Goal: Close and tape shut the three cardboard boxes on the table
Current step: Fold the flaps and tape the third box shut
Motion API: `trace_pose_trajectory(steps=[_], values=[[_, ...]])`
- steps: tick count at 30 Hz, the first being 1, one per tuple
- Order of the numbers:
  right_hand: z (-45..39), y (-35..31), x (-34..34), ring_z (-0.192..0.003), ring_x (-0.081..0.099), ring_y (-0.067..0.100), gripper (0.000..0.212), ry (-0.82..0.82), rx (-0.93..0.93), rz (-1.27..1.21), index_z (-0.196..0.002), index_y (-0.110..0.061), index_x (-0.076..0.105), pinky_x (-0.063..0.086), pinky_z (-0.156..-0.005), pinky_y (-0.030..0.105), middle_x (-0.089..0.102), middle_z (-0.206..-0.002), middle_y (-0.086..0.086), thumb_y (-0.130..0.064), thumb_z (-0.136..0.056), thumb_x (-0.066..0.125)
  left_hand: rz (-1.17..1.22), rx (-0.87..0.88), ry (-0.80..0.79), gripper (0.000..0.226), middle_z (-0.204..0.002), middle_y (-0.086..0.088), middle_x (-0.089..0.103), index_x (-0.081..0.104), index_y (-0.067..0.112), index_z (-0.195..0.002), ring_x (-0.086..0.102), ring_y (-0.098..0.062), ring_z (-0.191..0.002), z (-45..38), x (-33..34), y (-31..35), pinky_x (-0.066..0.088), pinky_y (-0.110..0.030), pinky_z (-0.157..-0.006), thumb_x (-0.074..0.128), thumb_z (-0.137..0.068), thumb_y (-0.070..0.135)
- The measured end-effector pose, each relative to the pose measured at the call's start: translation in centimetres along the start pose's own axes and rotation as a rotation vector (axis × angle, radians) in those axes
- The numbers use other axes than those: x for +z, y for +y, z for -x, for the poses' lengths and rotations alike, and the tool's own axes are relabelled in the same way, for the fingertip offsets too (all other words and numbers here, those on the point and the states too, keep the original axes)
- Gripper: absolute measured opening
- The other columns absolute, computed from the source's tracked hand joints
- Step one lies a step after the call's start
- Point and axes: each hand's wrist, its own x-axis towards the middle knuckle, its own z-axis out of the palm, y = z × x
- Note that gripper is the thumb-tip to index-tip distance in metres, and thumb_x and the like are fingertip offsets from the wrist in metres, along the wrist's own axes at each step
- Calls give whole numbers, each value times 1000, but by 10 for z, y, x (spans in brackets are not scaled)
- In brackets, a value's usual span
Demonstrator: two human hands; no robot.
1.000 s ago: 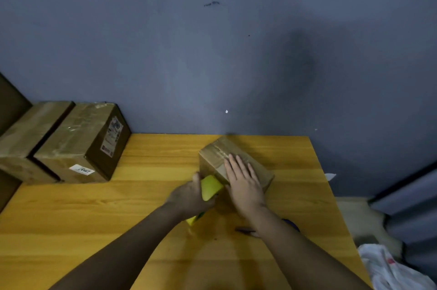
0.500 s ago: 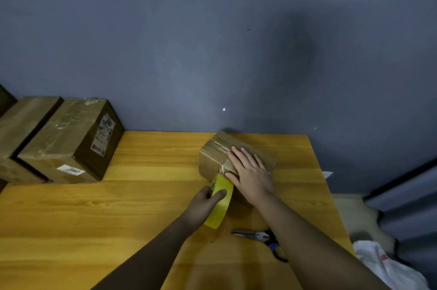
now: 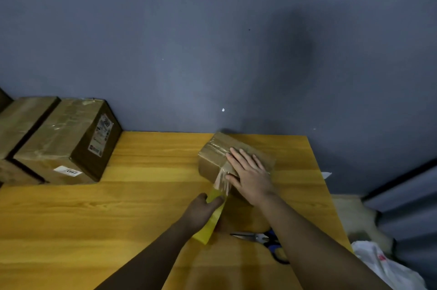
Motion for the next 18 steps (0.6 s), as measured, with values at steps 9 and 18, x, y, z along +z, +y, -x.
trace_pose_trajectory(steps=[9, 18], values=[[-1, -3, 0, -148, 8, 10, 77, 31, 5, -7, -152, -32, 20, 0, -117, 34, 10, -160, -15, -59, -84, -5, 50, 37, 80, 57, -137, -9, 47, 41, 3, -138, 46, -17, -114, 2, 2, -3, 31, -22, -83, 52, -95, 39], [0, -6, 5, -140, 36, 18, 58, 85, 34, 88, -146, -26, 39, 31, -112, 44, 34, -154, -8, -52, -94, 43, 73, -15, 16, 89, -141, -10, 49, 45, 7, -138, 48, -27, -125, -2, -5, -2, 38, -34, -103, 53, -78, 72]])
